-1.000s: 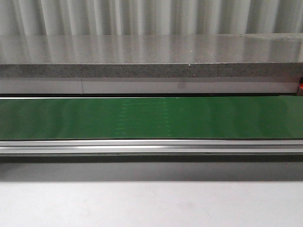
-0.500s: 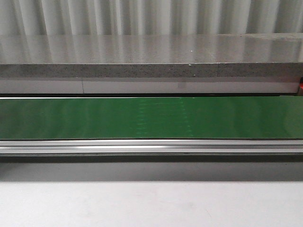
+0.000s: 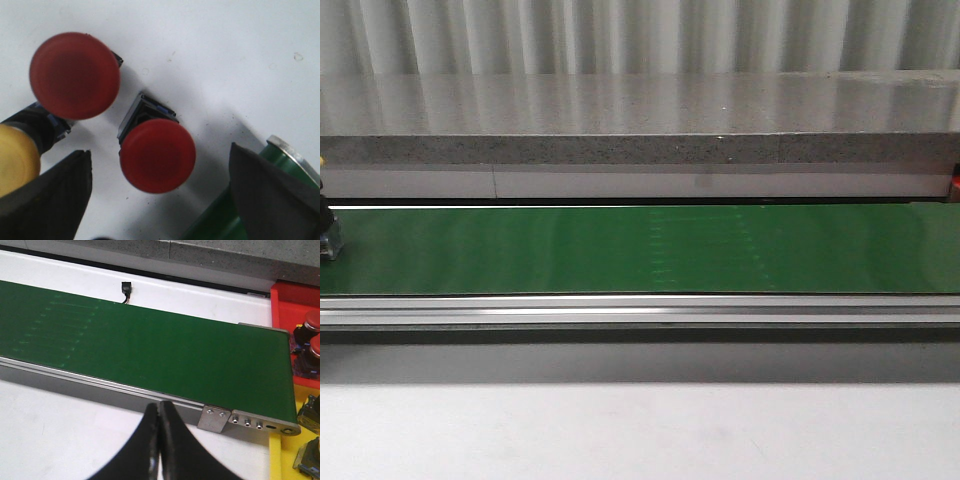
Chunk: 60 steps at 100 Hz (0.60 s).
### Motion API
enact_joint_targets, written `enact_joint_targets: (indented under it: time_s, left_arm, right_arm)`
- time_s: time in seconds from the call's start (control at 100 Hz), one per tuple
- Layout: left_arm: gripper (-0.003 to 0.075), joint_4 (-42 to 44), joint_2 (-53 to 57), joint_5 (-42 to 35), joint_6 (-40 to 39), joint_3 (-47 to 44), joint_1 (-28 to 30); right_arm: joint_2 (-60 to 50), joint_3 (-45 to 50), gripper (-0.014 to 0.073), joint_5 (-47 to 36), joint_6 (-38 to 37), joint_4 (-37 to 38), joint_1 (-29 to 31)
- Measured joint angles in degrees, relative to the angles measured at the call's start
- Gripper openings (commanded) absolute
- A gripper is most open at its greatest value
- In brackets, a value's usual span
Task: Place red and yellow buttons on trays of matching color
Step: 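Grasp a red button from the pile with the left gripper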
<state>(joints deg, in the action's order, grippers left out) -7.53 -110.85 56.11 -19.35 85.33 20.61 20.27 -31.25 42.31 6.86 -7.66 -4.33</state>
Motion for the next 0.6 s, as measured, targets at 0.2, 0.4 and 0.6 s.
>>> enact_joint_targets:
  time_s: [0.2, 0.4, 0.6]
  left_arm:
    - [0.0426, -0.35, -1.70, -0.60, 0.00, 0.97, 0.00]
    - [0.0283, -0.35, -1.70, -0.61, 0.00, 1.06, 0.00]
    - [0.0206, -0.35, -1.70, 0.05, 1.58, 1.06, 0.00]
  right_arm:
    - [0.00, 0.00, -0.0067, 0.00, 0.00, 0.00, 0.00]
    - [0.00, 0.00, -0.0067, 0.00, 0.00, 0.00, 0.00]
    - [0.00, 0.00, -0.0067, 0.00, 0.00, 0.00, 0.00]
